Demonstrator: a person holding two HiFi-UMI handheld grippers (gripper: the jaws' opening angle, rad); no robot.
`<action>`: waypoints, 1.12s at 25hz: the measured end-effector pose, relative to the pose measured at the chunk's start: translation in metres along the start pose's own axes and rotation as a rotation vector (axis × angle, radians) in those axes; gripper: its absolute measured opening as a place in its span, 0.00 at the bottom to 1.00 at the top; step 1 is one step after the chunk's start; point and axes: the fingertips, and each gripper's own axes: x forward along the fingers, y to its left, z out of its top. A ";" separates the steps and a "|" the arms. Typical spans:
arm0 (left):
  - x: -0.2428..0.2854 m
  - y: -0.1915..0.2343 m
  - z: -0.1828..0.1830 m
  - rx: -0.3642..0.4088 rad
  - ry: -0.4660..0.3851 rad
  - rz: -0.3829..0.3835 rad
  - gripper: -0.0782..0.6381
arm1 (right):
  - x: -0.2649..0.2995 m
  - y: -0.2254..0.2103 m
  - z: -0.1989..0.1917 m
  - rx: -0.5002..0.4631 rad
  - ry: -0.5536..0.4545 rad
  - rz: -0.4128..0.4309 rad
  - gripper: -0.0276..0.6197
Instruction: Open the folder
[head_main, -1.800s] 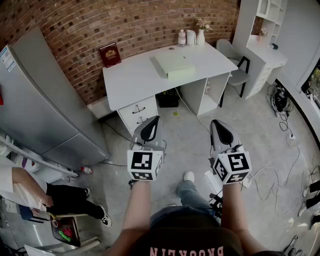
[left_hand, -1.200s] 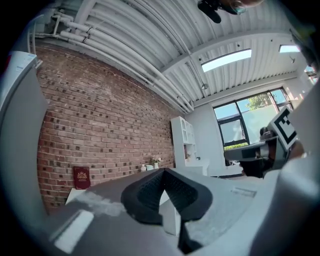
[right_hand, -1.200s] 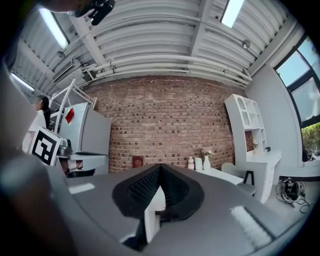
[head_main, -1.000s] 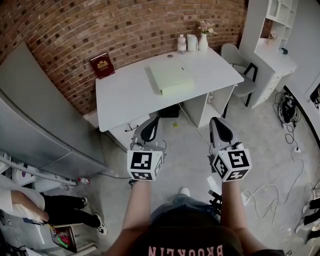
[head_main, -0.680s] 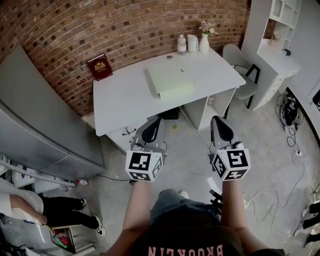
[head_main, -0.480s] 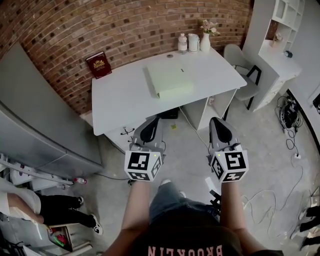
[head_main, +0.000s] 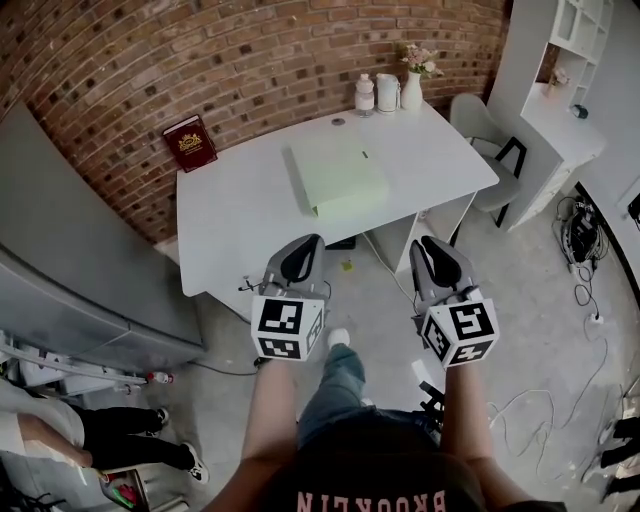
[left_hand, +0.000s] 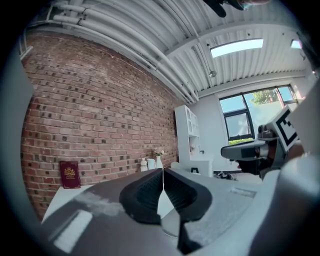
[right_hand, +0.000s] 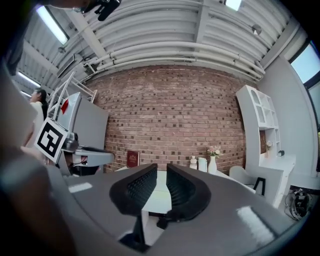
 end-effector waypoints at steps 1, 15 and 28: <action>0.008 0.003 0.001 -0.007 0.003 -0.013 0.09 | 0.009 -0.001 -0.001 0.001 0.017 0.013 0.12; 0.125 0.101 -0.010 -0.046 0.024 -0.007 0.10 | 0.142 -0.055 -0.004 0.058 0.059 -0.061 0.05; 0.220 0.162 -0.029 -0.091 0.055 -0.085 0.10 | 0.241 -0.089 -0.018 0.149 0.086 -0.175 0.04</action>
